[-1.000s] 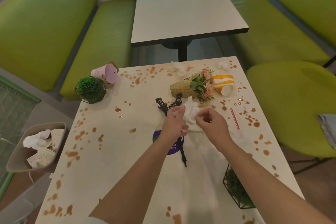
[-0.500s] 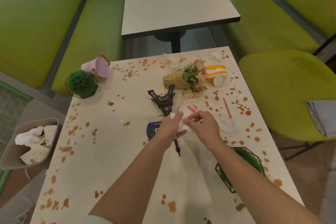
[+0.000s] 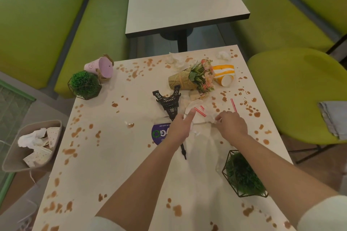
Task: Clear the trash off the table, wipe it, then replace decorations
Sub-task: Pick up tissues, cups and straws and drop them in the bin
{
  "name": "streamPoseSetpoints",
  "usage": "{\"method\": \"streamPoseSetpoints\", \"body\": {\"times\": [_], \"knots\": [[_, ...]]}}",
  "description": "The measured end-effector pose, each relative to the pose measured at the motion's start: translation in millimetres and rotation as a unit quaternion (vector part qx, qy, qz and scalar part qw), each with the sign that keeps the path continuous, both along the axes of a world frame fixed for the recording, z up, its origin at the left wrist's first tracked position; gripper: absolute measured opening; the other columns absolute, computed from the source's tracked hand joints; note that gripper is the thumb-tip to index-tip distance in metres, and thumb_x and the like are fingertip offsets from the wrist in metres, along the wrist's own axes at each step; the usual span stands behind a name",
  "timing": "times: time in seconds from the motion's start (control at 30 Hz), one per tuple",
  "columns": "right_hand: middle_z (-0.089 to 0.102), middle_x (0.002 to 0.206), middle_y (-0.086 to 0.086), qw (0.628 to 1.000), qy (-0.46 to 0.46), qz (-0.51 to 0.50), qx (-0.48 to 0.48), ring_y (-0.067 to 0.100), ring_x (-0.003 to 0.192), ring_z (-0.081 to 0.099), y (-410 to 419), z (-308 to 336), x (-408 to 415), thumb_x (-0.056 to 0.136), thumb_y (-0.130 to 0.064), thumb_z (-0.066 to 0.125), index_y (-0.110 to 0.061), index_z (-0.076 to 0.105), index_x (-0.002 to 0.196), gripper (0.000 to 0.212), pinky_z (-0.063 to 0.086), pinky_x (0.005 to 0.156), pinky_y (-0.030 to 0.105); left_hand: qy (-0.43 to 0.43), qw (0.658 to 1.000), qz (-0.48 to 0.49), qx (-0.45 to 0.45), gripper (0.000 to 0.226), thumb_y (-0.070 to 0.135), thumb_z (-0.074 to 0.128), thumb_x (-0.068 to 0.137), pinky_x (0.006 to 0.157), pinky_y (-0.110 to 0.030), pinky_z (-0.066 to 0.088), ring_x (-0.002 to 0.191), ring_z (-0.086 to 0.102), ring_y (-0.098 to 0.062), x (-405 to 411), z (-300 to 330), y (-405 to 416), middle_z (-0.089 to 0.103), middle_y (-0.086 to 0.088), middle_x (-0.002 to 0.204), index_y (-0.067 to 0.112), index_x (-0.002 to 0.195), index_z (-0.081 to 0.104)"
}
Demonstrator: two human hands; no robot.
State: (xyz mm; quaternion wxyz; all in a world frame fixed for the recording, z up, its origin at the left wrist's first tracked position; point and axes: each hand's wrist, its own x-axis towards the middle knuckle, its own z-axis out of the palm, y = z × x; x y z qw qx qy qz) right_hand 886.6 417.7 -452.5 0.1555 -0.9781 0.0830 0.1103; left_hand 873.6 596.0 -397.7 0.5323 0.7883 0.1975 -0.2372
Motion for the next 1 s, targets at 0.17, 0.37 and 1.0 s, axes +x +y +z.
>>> {"method": "streamPoseSetpoints", "body": {"times": [0.17,0.37,1.0], "knots": [[0.072,0.098,0.001,0.999,-0.030,-0.018,0.038,0.021,0.089,0.064,-1,8,-3,0.092,-0.023,0.063,-0.020,0.075,0.104,0.017,0.056,0.075,0.036,-0.014,0.999,-0.026,-0.026,0.027,0.032,0.039,0.102,0.060,-0.021,0.045,0.084,0.048,-0.009,-1,1,1,0.051,-0.001,0.116,0.024,0.105,0.065],[0.059,0.093,-0.007,0.985,-0.085,0.004,0.148,0.013,0.088,0.058,4,25,-5,0.090,-0.024,0.064,-0.027,0.073,0.096,0.011,0.048,0.070,0.028,-0.022,0.998,-0.033,-0.052,0.038,0.047,0.044,0.100,0.066,-0.025,0.046,0.111,0.046,-0.015,2,10,-7,0.043,0.002,0.141,0.029,0.132,0.052],[0.064,0.100,-0.015,0.868,-0.095,-0.041,0.486,0.000,0.088,0.058,130,66,-36,0.095,-0.002,0.049,-0.031,0.073,0.106,0.040,0.045,0.075,0.012,-0.040,0.986,0.095,-0.127,0.020,0.038,0.063,0.093,0.061,-0.023,0.048,0.072,0.057,-0.010,-30,8,87,0.064,-0.001,0.095,0.022,0.104,0.058]]}}
